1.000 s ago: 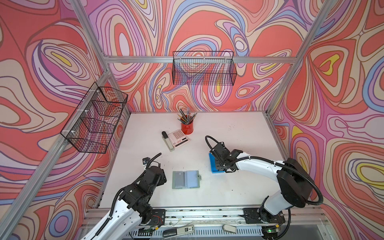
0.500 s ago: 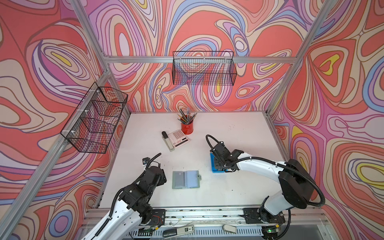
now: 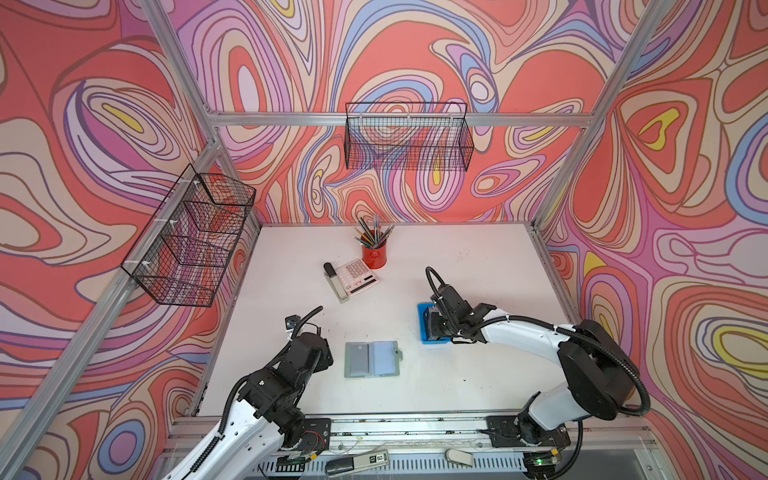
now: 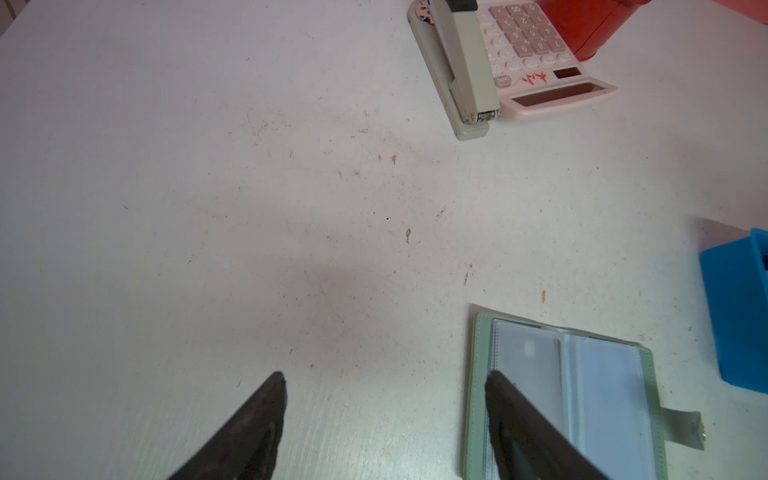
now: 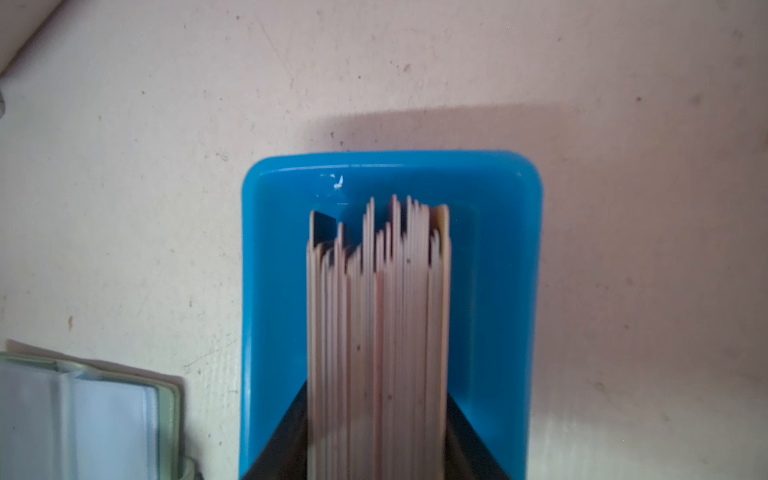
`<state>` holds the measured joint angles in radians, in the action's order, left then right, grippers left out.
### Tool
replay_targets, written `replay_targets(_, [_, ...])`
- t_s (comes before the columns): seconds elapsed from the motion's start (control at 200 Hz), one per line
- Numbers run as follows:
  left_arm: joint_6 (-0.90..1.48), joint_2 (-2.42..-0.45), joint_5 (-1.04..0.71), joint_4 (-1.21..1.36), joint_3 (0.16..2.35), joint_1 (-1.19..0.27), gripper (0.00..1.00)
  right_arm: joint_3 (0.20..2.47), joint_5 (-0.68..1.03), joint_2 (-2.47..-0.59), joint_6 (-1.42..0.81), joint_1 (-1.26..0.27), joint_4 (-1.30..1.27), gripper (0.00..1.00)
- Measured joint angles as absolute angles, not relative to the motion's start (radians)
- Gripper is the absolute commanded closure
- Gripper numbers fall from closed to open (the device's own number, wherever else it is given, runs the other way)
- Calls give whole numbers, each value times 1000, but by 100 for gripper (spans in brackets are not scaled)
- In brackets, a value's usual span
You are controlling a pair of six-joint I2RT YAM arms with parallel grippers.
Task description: Put the credit cards into the card holder
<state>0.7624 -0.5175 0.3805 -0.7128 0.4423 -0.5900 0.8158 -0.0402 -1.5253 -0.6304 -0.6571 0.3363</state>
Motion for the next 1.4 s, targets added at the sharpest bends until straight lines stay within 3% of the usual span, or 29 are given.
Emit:
replay_targets(0.225, [762, -517, 377, -713, 442, -590, 23, 761, 46, -1461, -629, -585, 248, 38])
replay_targets(0.386, [762, -517, 377, -713, 442, -590, 23, 743, 86, -1460, -629, -566, 200, 37])
replay_targets(0.711, [762, -511, 377, -713, 442, -590, 23, 731, 109, -1436, -630, -556, 187, 52])
replay_targets(0.941, [762, -512, 374, -713, 442, -590, 23, 715, 109, -1404, -630, -554, 189, 55])
replay_targets(1.402, [762, -512, 374, -713, 442, -590, 23, 713, 99, -1389, -628, -547, 202, 84])
